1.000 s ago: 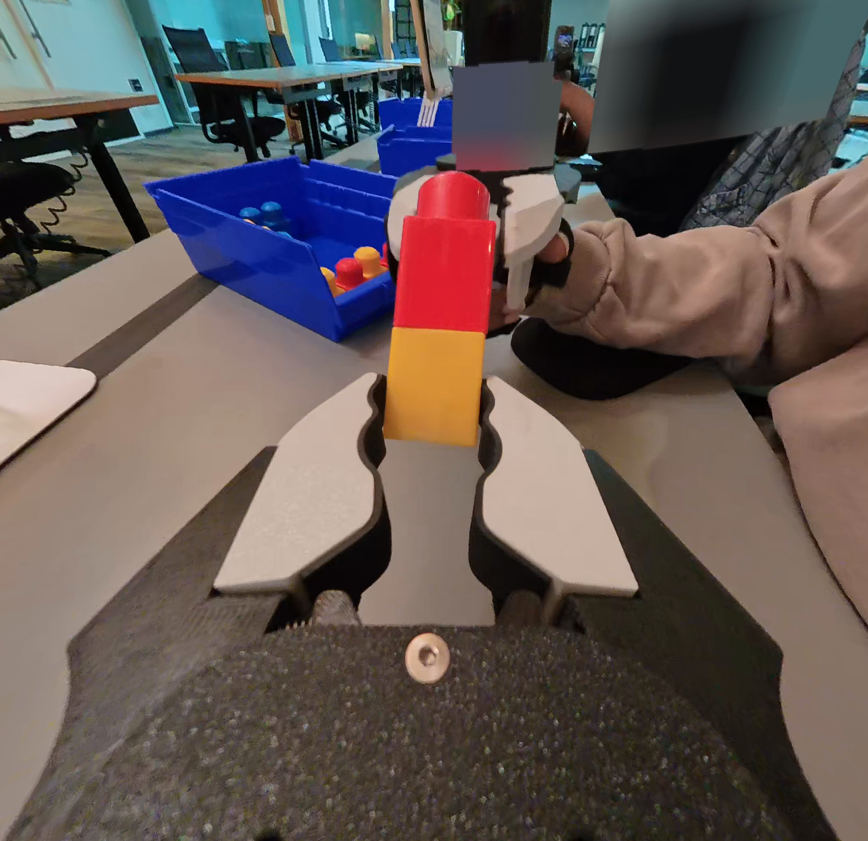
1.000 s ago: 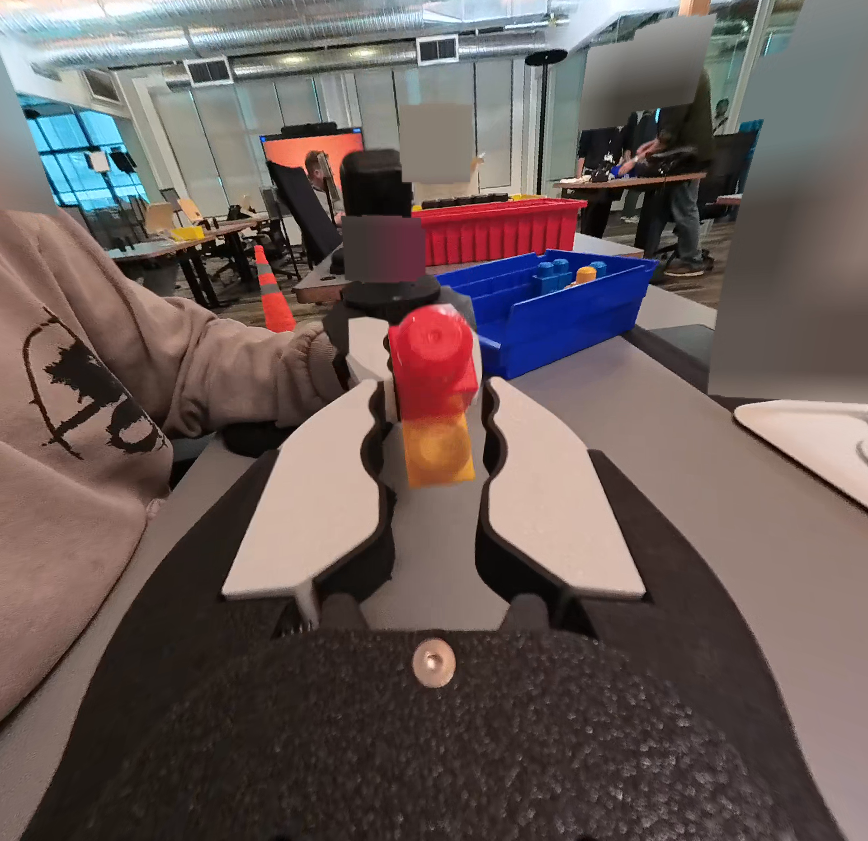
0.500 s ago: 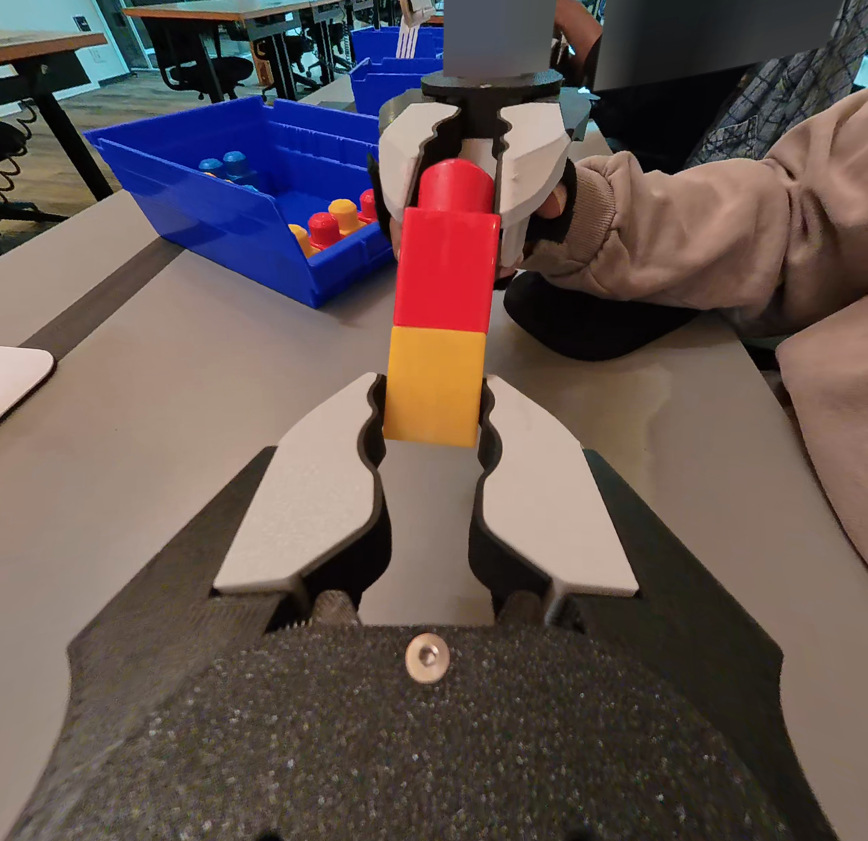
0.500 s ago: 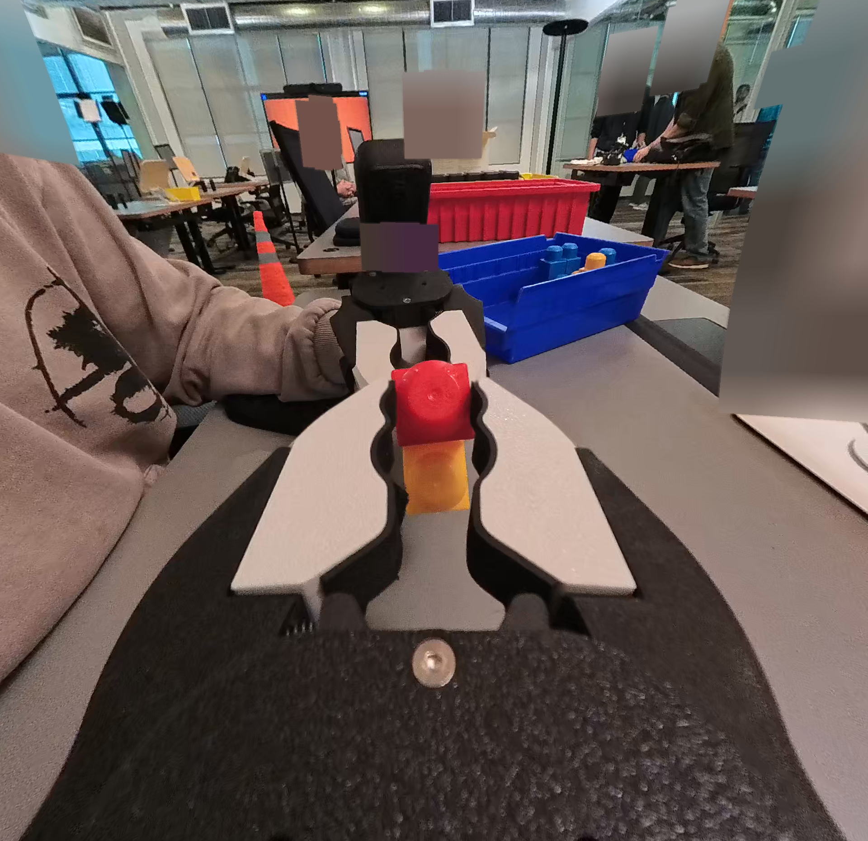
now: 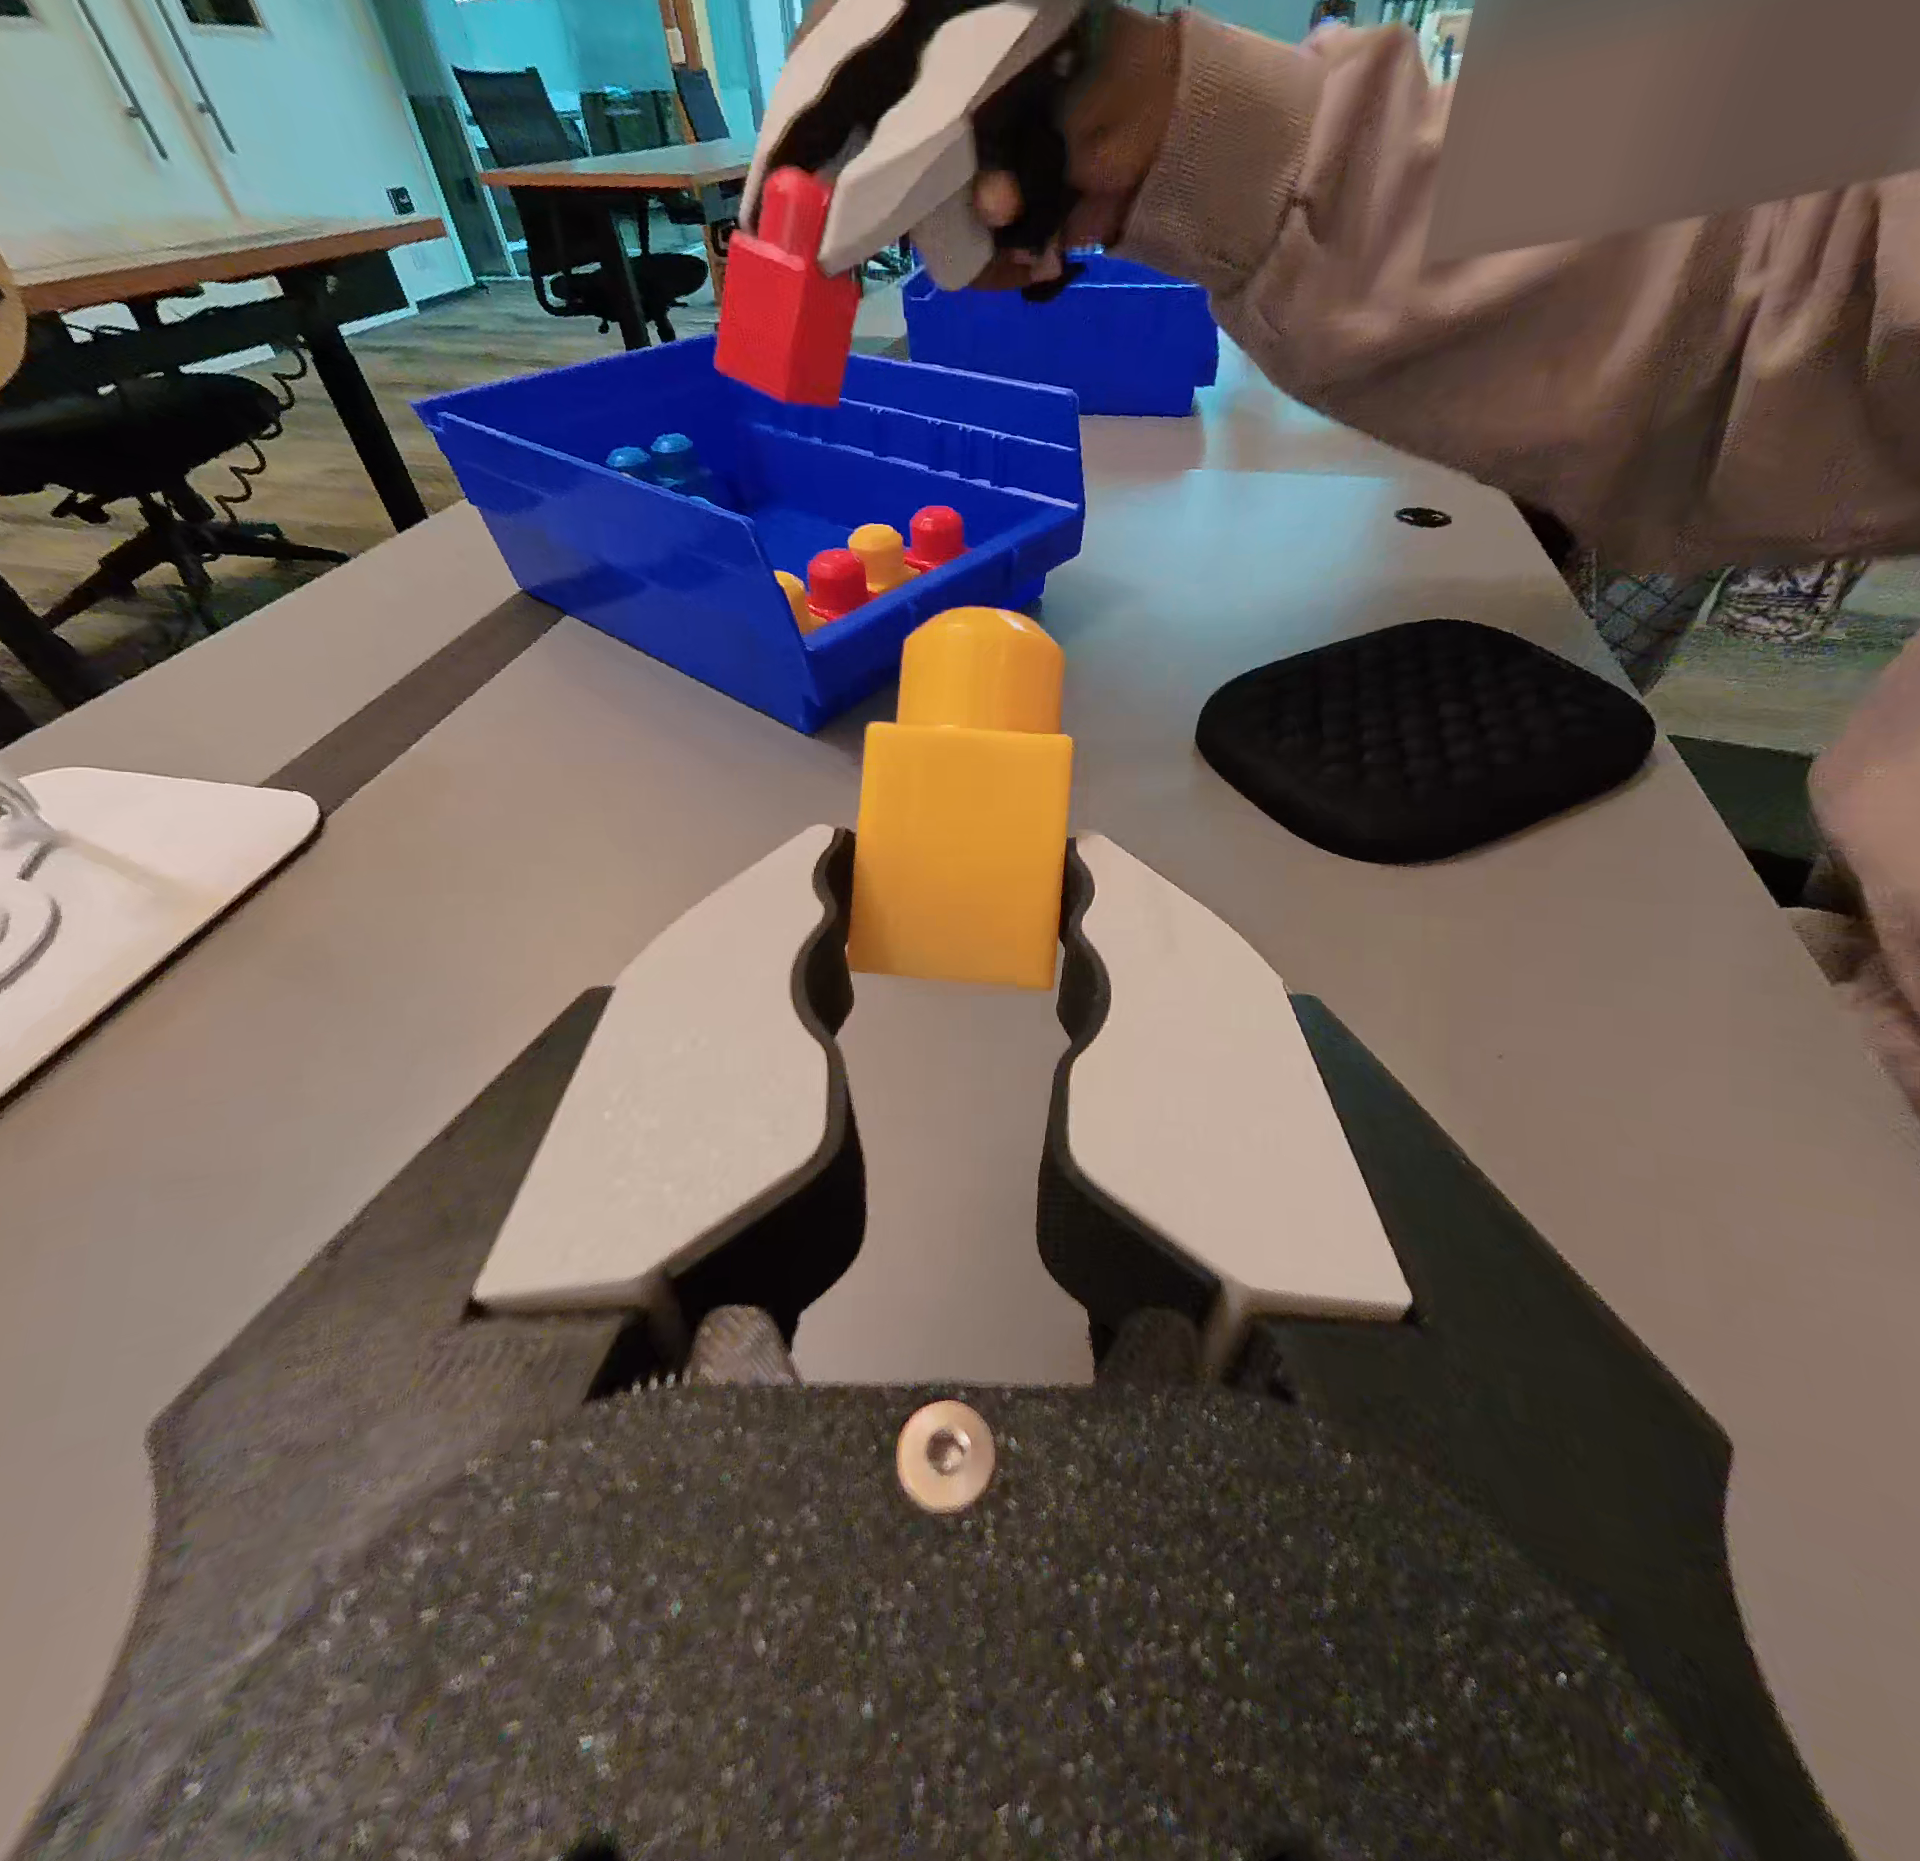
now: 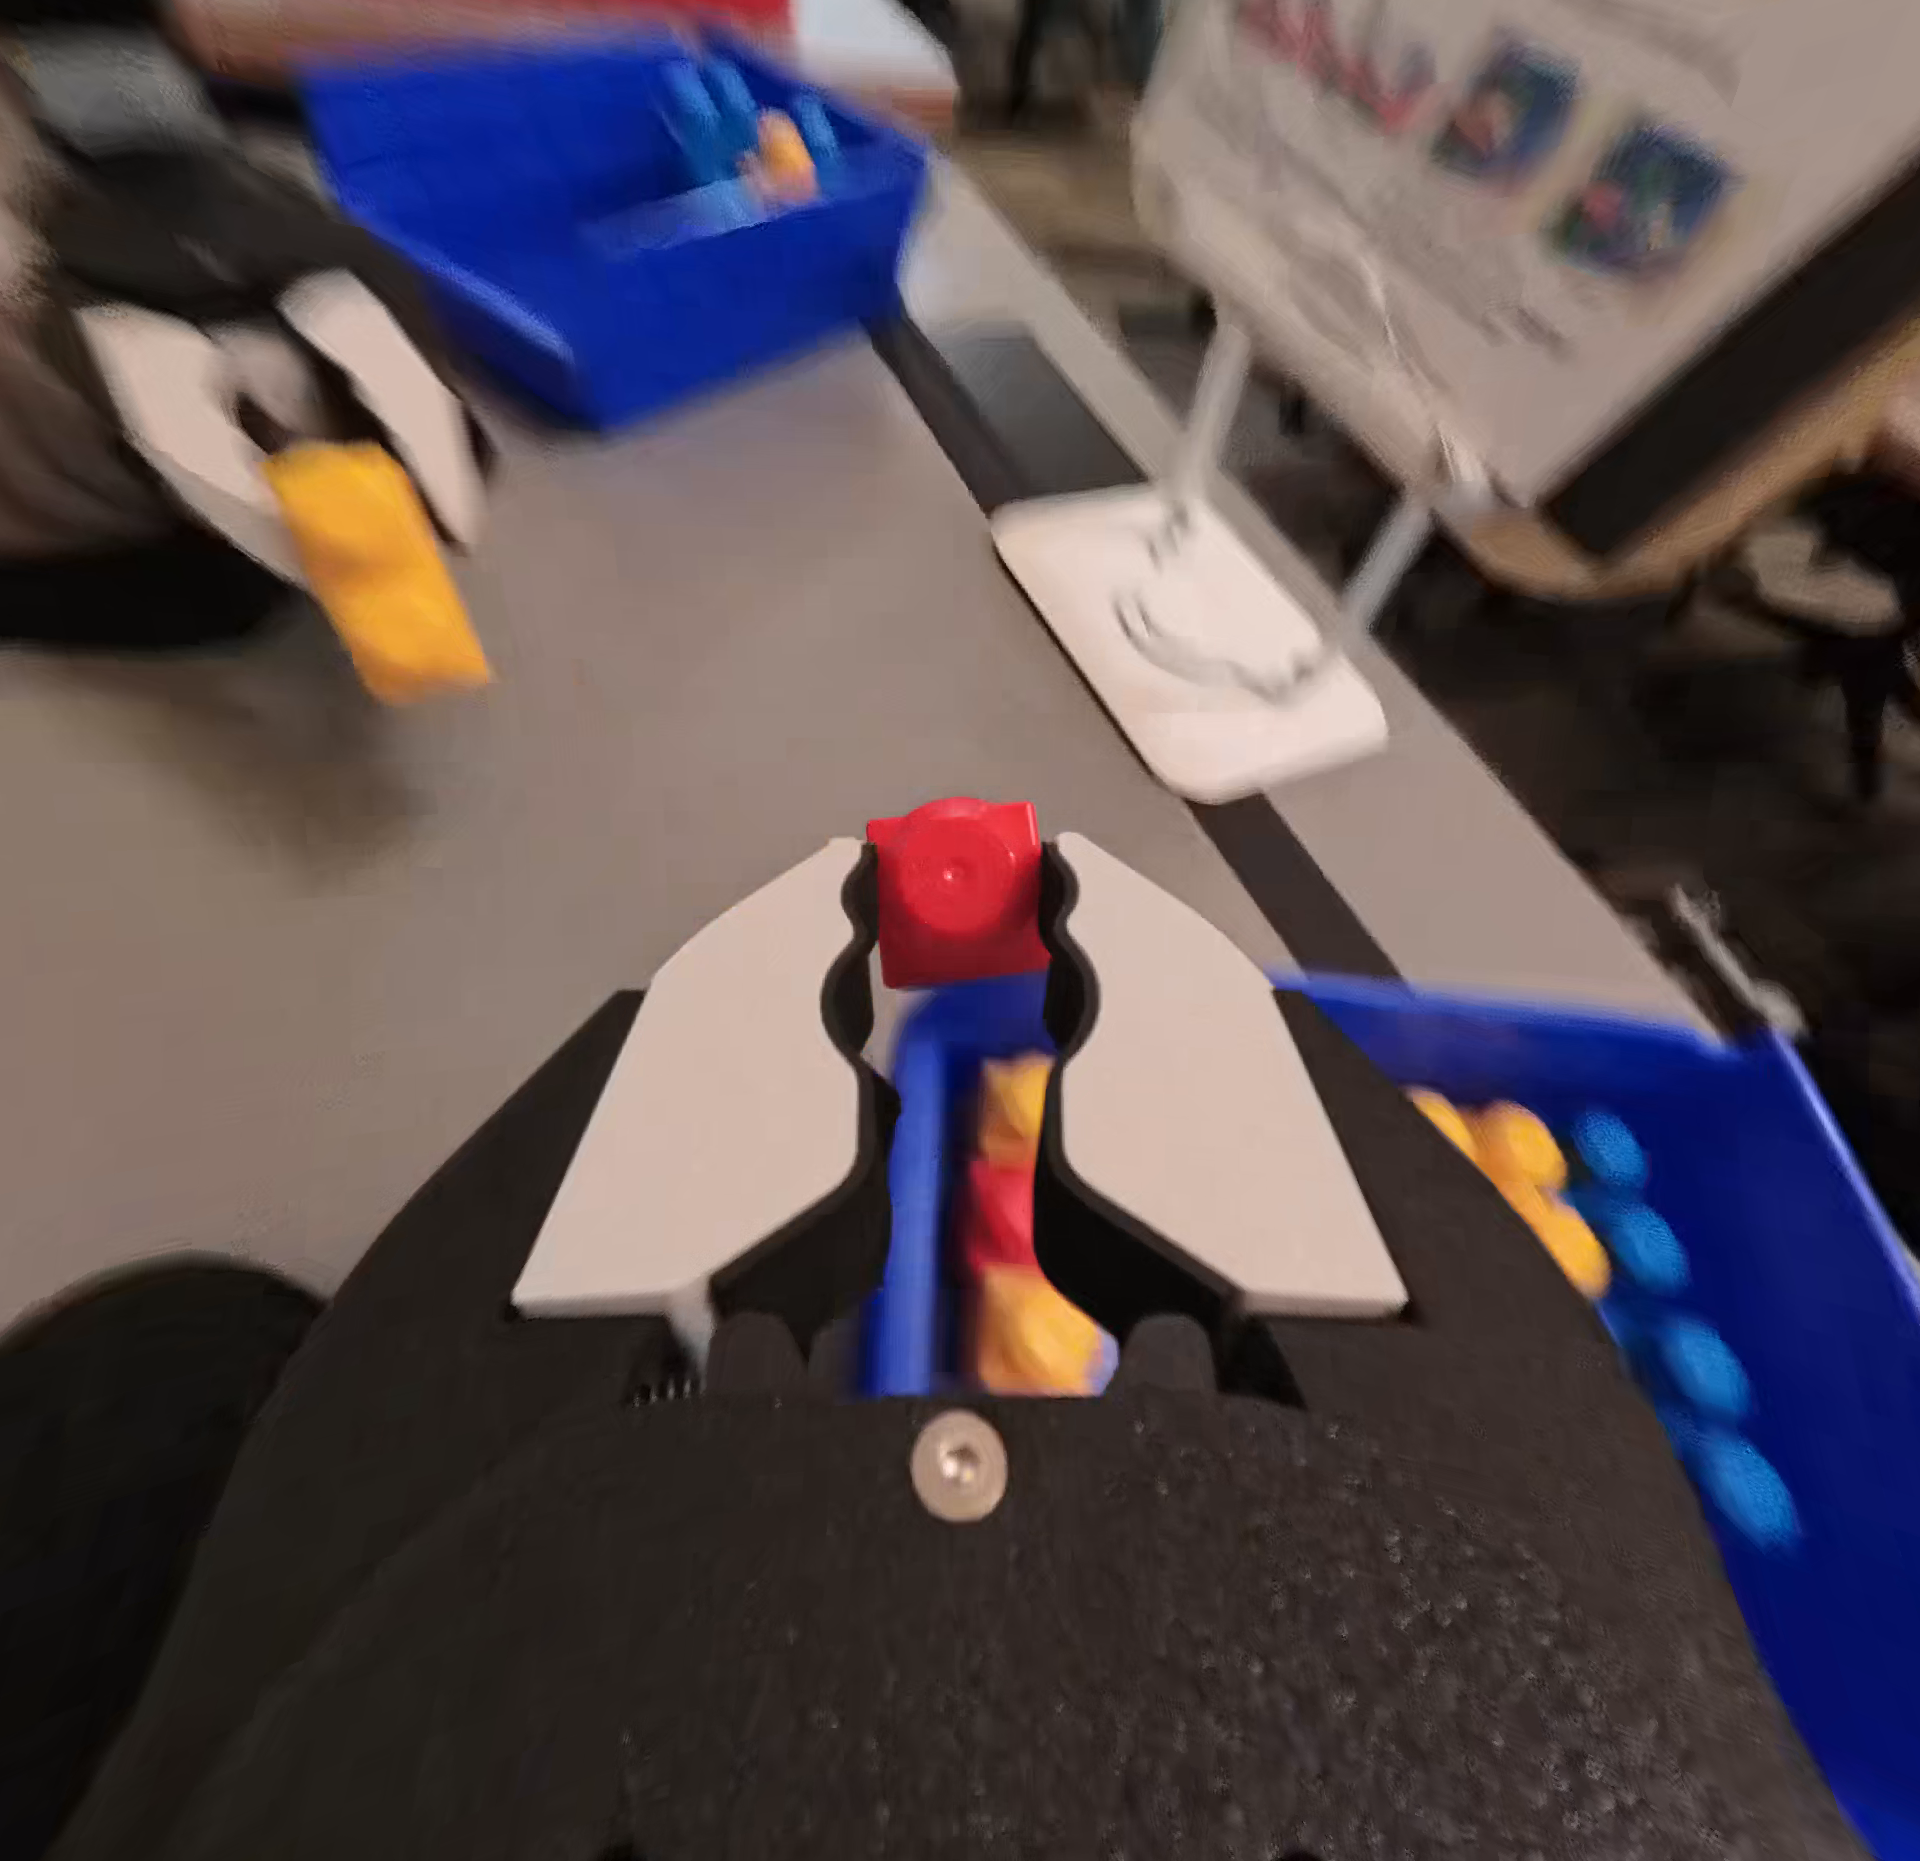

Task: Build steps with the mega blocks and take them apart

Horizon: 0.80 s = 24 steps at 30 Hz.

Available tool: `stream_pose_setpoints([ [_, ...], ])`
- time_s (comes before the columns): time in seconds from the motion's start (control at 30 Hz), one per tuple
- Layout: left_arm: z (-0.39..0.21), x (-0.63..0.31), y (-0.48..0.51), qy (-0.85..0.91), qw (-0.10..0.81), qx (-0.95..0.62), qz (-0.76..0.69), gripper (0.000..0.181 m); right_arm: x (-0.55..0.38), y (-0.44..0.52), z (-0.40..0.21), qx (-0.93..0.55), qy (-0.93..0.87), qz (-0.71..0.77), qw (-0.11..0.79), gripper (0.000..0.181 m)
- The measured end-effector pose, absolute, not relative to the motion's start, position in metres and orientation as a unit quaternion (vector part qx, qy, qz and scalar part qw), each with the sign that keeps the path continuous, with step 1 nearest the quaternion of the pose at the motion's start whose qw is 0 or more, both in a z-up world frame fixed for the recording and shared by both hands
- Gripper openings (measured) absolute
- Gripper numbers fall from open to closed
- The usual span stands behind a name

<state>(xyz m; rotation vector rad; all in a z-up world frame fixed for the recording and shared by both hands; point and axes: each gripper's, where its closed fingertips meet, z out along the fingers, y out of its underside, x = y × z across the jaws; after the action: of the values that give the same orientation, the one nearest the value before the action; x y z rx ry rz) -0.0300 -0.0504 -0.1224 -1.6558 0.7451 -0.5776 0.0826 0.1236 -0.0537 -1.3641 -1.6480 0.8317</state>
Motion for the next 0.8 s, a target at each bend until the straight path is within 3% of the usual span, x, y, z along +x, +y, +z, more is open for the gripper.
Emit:
stream_pose_setpoints([
  [0.17, -0.124, -0.027, -0.051, 0.327, 0.58, -0.707, -0.239, 0.038, 0.124, 0.211, -0.117, -0.64, -0.669, 0.22, 0.308, 0.029],
  [0.37, -0.12, -0.033, -0.048, 0.312, 0.597, -0.703, -0.229, 0.038, 0.128, 0.235, -0.17, -0.677, -0.675, 0.173, 0.237, 0.03],
  [0.8, -0.108, -0.049, -0.043, 0.276, 0.631, -0.691, -0.219, 0.038, 0.11, 0.233, -0.196, -0.694, -0.671, 0.178, 0.194, 0.029],
])
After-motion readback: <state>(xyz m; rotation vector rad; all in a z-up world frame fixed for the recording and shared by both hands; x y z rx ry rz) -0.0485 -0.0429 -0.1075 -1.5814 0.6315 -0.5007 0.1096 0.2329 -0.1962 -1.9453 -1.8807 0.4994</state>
